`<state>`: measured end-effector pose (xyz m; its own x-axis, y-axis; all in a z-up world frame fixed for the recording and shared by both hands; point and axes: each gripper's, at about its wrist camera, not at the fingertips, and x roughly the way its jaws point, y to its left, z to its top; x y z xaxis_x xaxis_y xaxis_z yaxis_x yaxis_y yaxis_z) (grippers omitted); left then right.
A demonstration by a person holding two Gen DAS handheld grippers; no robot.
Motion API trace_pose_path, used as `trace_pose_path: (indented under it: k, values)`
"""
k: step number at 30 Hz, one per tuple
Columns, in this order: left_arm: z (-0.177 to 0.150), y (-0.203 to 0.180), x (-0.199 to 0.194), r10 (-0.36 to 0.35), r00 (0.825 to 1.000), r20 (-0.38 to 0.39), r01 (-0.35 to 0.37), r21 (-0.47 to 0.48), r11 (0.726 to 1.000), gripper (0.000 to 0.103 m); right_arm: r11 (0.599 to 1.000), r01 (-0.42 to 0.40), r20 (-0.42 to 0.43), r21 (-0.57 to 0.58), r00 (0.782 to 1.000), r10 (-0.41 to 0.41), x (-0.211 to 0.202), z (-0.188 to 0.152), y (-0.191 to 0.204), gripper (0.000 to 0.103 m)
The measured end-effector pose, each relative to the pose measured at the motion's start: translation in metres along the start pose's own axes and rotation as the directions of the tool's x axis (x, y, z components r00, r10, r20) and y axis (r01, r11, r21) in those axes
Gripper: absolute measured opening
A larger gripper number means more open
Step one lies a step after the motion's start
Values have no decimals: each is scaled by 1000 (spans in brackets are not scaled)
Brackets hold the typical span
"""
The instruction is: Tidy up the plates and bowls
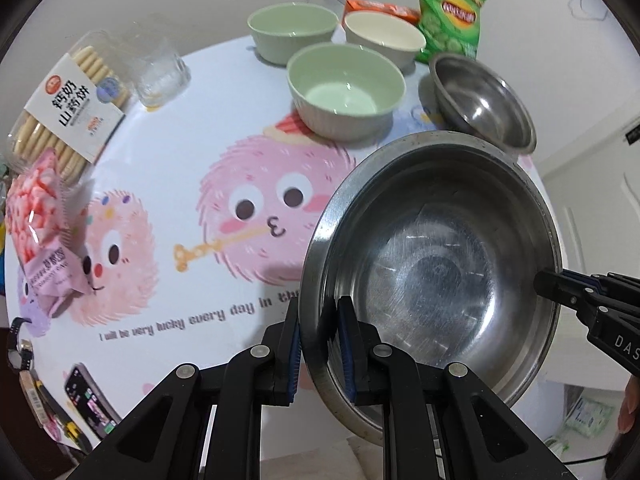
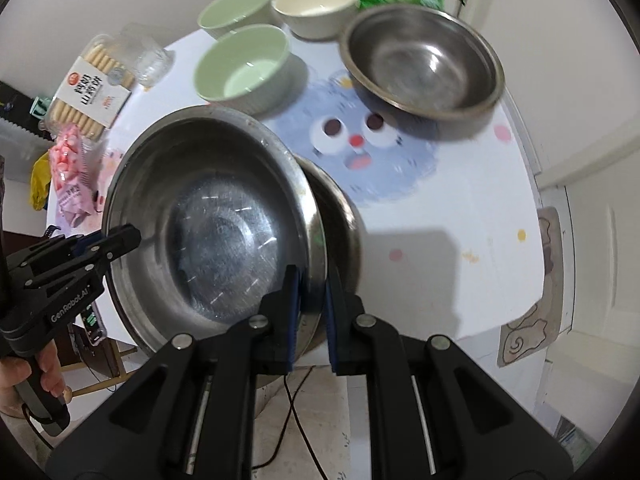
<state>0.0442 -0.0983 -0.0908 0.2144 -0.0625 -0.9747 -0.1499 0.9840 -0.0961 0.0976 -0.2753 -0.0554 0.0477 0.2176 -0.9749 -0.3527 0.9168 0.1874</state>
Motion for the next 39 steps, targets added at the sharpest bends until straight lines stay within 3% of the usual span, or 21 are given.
trace_pose_path:
  k: [16,26,29,31,33,39]
  values:
    - [-6,-5,34,56,998,-8,-56,-1,998,19,999,33,-20,0,999,-33,35,-5,-11,15]
    - [-6,-10,43,78,997,-7,-78,3,997,23,998,64,-13,-9,998,-64,35,-4,-7,15]
    - [-7,-11,43,101,995,4,-101,11,995,42,997,73,-12,-4,997,-73,35,-5,-8,19]
    - [-7,-9,41,96,995,11,-96,2,995,60,997,82,-10,-2,997,-82,34,-6,-9,29]
    - [-7,-6,39,96,995,20,-96,-5,995,67,997,74,-4,-1,997,-74,31,-6,-9,30]
    - [-8,3,24,140,989,51,-139,-13,990,73,997,79,13,-5,997,-79,18,-7,-12,33]
